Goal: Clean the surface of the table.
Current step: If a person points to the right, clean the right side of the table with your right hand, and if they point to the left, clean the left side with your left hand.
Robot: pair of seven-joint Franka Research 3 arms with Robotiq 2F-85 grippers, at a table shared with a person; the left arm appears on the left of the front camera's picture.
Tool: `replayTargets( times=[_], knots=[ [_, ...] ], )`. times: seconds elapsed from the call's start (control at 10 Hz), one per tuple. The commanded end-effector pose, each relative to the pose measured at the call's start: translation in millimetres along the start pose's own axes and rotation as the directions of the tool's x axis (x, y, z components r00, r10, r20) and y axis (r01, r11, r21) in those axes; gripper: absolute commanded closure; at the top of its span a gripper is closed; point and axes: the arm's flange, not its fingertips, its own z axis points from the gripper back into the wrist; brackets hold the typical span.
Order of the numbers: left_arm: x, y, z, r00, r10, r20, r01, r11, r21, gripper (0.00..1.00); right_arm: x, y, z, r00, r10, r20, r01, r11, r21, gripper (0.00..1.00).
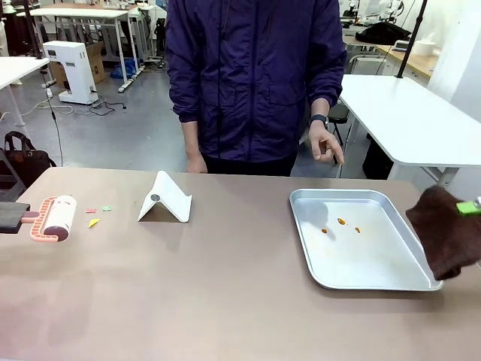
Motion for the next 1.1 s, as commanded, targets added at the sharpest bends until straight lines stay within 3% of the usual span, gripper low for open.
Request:
replayTargets(
  times=[0.0, 0.1, 0.4, 0.8, 1.0],
  knots=[
    [-3, -2, 1, 1.000, -0.003, -0.006, 0.003, 1.000, -0.015, 1.00, 25, 21, -9, 0.999, 0.036, -0.015, -0.038, 0.983, -0.179, 0.91],
    [-3, -2, 1, 1.000, -0.003, -0.006, 0.003, 1.000, -0.015, 1.00, 41, 31, -22, 0.996, 0.080, -0.041, -0.089, 0.953, -0.291, 0.91],
    [-3, -2, 1, 1.000, -0.003, -0.006, 0.003, 1.000, -0.015, 1.00, 76, 43, -52, 0.994, 0.111, 0.015, -0.085, 0.836, -0.542, 0.91],
    [-3, -2, 1, 1.000, -0.003, -0.006, 0.003, 1.000, -0.015, 1.00, 134, 11, -108, 0.994, 0.071, 0.079, 0.005, 0.712, -0.702, 0.91],
    [-3, -2, 1, 1.000, -0.003, -0.006, 0.003, 1.000, -0.015, 1.00, 152, -12, -136, 0.989, 0.077, 0.125, 0.023, 0.759, -0.650, 0.91]
  ],
)
